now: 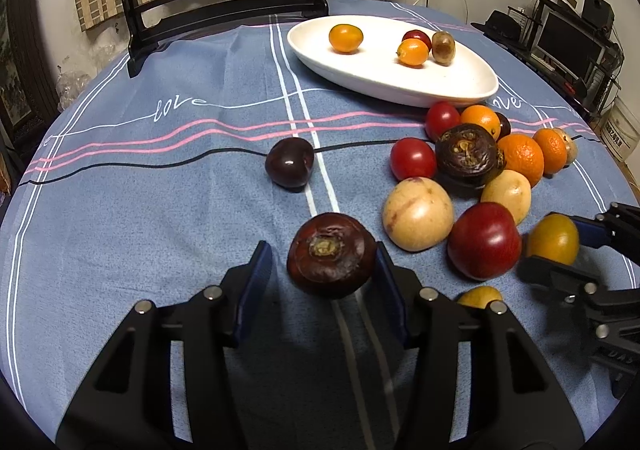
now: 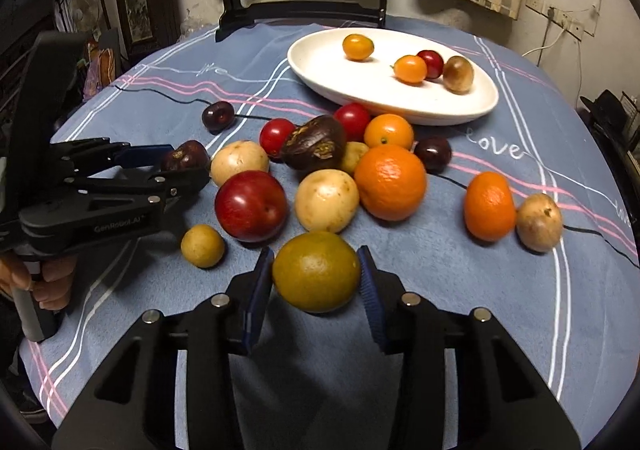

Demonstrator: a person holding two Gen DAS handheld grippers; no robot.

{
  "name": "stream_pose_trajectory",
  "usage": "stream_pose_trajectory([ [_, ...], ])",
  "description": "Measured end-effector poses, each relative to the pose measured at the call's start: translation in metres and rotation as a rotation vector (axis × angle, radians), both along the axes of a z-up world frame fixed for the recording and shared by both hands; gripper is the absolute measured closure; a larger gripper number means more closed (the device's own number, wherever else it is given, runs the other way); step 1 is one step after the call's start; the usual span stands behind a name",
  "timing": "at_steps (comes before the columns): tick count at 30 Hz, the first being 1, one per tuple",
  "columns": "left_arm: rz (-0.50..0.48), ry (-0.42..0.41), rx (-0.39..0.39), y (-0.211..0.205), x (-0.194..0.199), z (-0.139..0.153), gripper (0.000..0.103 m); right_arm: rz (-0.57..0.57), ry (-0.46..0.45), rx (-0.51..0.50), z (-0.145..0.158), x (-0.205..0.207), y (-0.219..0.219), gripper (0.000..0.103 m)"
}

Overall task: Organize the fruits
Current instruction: 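Carry the purple fruit and green citrus toward the white plate with both tools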

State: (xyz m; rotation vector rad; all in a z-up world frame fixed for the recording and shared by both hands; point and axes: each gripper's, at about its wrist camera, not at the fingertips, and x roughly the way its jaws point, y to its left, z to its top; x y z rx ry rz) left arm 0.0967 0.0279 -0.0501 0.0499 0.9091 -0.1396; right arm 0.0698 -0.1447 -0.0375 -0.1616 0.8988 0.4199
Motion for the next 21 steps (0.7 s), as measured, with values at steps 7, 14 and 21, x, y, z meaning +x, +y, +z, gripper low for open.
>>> stream_pose_trajectory([
  [7, 0.0, -0.007, 0.01, 0.0, -0.002, 0.001, 0.06, -0.04, -0.022, 0.014, 0.01, -0.014, -0.022, 0.06],
  [14, -0.007, -0.01, 0.015, -0.001, -0.009, 0.006, 0.061, -0.071, -0.03, 0.038, 0.011, -0.023, -0.04, 0.06],
  [21, -0.051, -0.042, -0.006, -0.011, -0.021, 0.03, 0.061, -0.084, -0.064, 0.064, 0.022, -0.027, -0.052, 0.06],
])
